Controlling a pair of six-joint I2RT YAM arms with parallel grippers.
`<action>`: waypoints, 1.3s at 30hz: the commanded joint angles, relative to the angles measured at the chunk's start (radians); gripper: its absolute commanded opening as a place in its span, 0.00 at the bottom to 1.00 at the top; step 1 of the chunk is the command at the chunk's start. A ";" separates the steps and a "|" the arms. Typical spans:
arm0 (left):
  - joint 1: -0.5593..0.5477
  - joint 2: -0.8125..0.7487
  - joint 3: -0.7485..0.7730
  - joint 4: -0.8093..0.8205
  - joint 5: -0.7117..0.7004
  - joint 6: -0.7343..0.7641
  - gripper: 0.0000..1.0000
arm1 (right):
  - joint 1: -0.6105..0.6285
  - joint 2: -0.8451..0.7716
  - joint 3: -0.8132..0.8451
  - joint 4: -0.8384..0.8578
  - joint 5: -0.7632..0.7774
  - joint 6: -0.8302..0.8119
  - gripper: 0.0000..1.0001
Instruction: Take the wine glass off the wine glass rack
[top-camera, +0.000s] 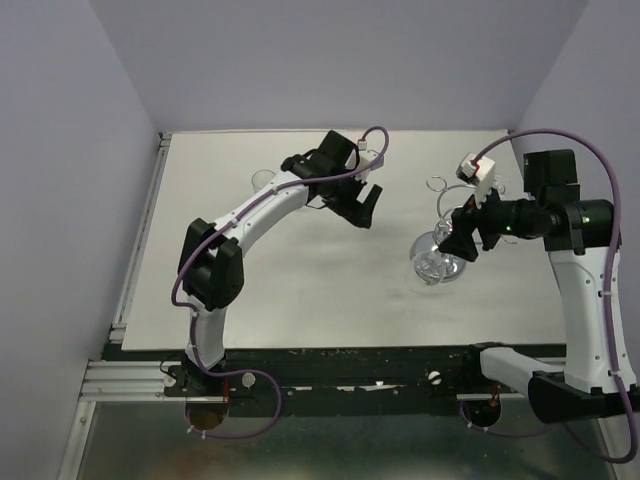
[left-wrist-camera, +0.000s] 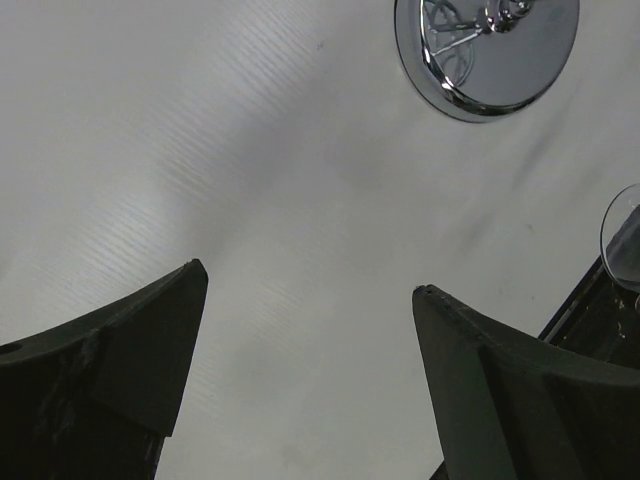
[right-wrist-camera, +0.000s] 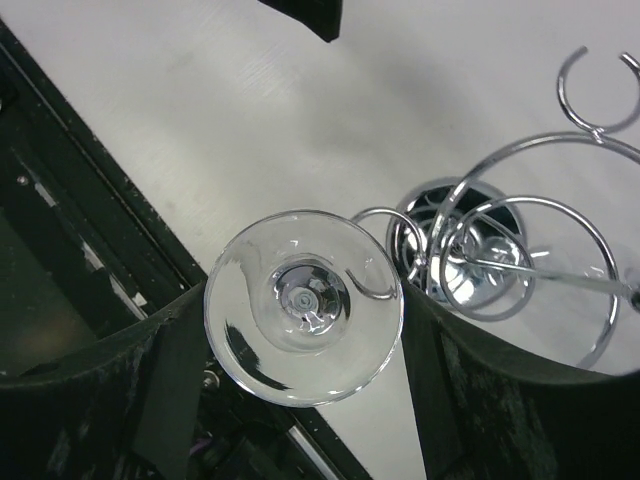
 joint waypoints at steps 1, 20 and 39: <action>0.021 -0.119 -0.096 0.046 -0.008 0.015 0.99 | 0.090 0.039 0.051 -0.080 -0.019 0.030 0.39; 0.206 -0.718 -0.821 0.610 0.270 0.026 0.99 | 0.331 0.362 0.223 0.068 0.067 0.174 0.35; 0.130 -0.794 -1.085 0.901 0.275 -0.002 0.98 | 0.368 0.680 0.332 0.146 -0.071 0.404 0.34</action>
